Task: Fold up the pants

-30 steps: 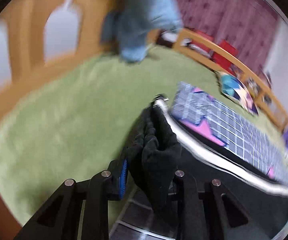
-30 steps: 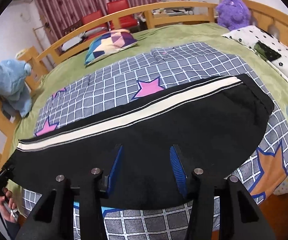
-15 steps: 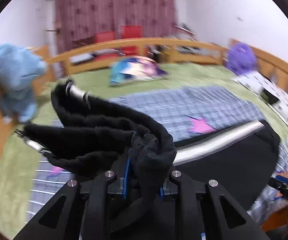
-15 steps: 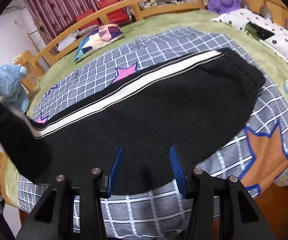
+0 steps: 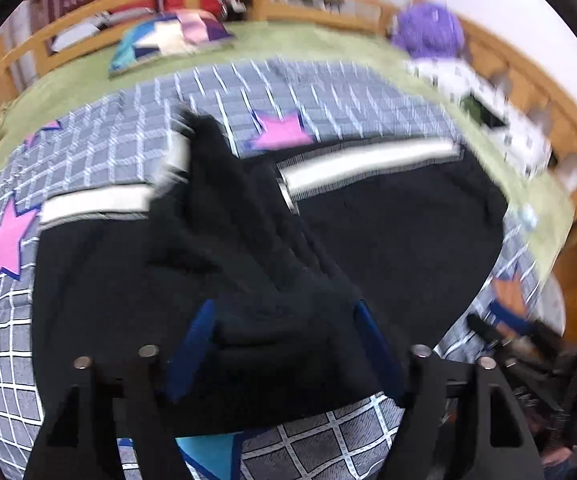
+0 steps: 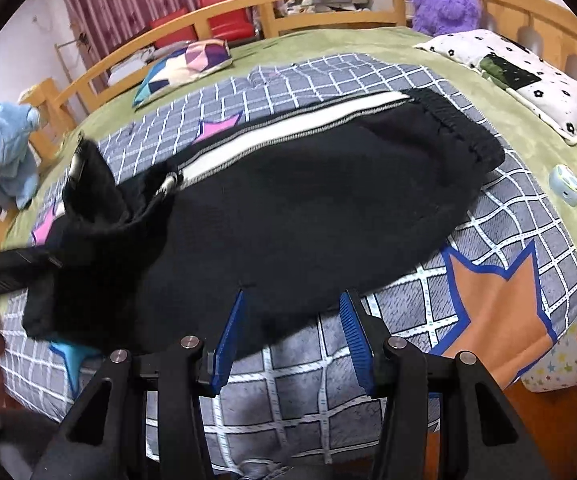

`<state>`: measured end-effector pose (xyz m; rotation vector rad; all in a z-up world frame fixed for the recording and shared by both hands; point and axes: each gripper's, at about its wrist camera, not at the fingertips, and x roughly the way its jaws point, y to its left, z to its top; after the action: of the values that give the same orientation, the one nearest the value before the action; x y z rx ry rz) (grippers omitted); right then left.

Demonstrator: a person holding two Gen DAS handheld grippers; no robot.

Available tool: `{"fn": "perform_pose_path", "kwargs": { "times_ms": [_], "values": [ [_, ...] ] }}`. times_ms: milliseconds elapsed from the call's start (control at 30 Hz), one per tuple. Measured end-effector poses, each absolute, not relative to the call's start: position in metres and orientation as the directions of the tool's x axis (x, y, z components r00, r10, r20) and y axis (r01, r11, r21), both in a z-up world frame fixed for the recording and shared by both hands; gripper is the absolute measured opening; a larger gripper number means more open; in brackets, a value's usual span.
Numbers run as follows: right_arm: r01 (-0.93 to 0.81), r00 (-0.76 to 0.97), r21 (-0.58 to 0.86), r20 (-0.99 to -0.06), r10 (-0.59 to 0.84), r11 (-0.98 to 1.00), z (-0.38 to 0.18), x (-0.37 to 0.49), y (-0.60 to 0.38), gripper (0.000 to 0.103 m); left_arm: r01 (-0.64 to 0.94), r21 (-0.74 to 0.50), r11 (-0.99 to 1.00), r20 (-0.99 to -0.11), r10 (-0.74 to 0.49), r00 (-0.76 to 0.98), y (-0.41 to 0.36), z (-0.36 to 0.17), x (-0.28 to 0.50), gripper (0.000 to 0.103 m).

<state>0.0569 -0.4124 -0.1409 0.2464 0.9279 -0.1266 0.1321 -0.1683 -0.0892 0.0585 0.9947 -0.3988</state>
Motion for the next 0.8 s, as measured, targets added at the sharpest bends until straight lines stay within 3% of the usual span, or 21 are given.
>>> {"fn": "perform_pose_path", "kwargs": {
  "times_ms": [100, 300, 600, 633, 733, 800],
  "values": [
    [0.199, 0.597, 0.178, -0.802, 0.025, 0.964, -0.144, 0.054, -0.410, 0.048, 0.320, -0.150, 0.935, -0.788, -0.308, 0.533, -0.145, -0.076, 0.118, 0.077],
    [0.161, 0.617, 0.197, -0.785, 0.058, 0.967, -0.140, 0.045, -0.395, 0.048, 0.228, -0.242, 0.943, -0.784, -0.329, 0.527, -0.103, -0.078, 0.119, 0.077],
    [-0.038, 0.655, 0.087, -0.750, 0.090, 0.995, -0.094, 0.057, -0.323, 0.048, 0.102, -0.255, 0.961, -0.756, -0.264, 0.599, -0.045, -0.075, 0.117, 0.077],
    [-0.065, 0.659, 0.058, -0.747, 0.086, 0.996, -0.090, 0.064, -0.313, 0.047, 0.092, -0.251, 0.964, -0.755, -0.254, 0.604, -0.040, -0.075, 0.117, 0.077],
    [-0.133, 0.659, -0.033, -0.749, 0.064, 0.991, -0.096, 0.091, -0.287, 0.029, 0.081, -0.217, 0.973, -0.757, -0.220, 0.616, -0.029, -0.076, 0.119, 0.077],
    [-0.165, 0.631, -0.033, -0.772, 0.080, 0.986, -0.109, 0.114, -0.278, 0.029, 0.076, -0.185, 0.980, -0.760, -0.191, 0.622, -0.022, -0.076, 0.119, 0.077]
  ]
}}
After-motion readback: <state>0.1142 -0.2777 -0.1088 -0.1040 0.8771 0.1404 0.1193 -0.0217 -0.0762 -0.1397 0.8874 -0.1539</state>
